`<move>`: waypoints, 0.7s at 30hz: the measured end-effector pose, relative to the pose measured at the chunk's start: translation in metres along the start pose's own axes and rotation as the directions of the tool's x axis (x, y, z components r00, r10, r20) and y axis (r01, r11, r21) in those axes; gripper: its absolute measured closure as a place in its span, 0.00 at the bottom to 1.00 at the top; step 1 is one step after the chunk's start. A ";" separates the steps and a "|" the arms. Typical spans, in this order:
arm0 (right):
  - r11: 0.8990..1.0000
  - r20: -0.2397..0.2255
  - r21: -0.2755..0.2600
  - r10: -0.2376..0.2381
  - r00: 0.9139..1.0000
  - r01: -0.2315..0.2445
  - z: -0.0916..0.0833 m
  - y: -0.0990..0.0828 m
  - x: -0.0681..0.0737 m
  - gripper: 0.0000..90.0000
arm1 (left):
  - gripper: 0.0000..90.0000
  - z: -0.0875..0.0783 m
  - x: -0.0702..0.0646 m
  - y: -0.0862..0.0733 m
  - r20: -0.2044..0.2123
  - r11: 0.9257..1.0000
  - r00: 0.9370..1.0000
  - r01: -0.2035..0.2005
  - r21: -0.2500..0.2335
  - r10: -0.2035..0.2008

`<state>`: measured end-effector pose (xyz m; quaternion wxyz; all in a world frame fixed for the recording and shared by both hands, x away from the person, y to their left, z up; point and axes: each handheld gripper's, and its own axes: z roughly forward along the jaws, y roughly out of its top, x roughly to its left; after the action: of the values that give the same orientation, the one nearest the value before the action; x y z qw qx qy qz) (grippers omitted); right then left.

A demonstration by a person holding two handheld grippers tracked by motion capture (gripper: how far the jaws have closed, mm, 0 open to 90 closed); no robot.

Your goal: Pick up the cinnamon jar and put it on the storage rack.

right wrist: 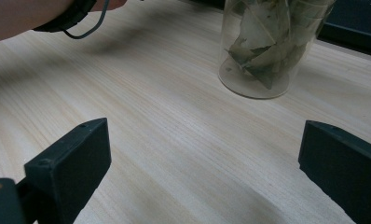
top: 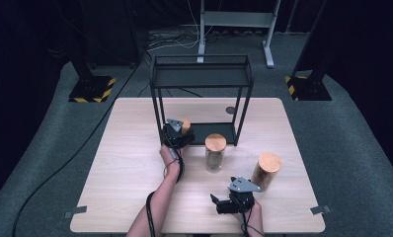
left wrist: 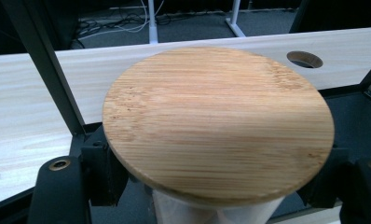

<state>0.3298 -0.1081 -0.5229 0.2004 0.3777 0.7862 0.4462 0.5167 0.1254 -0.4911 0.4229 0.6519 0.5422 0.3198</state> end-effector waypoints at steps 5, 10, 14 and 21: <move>1.000 0.000 -0.001 0.001 1.000 -0.001 0.000 0.000 0.000 0.02 | 0.28 0.003 0.001 0.000 -0.007 1.000 1.000 0.005 -0.001 -0.005; 1.000 0.000 -0.002 0.000 1.000 0.000 0.000 0.000 0.000 0.02 | 0.28 0.004 0.001 -0.001 -0.011 1.000 1.000 0.002 -0.013 -0.002; 1.000 0.001 -0.001 0.000 1.000 0.000 0.000 0.000 0.000 0.02 | 0.28 0.006 -0.001 -0.002 -0.014 1.000 1.000 -0.005 -0.017 0.005; 1.000 0.002 -0.002 -0.002 1.000 0.002 0.000 0.000 0.000 0.02 | 0.28 0.009 -0.006 -0.001 -0.035 1.000 0.999 -0.016 -0.021 0.015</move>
<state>0.3295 -0.1081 -0.5229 0.2019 0.3774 0.7859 0.4463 0.5229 0.1180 -0.4961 0.4180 0.6458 0.5409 0.3401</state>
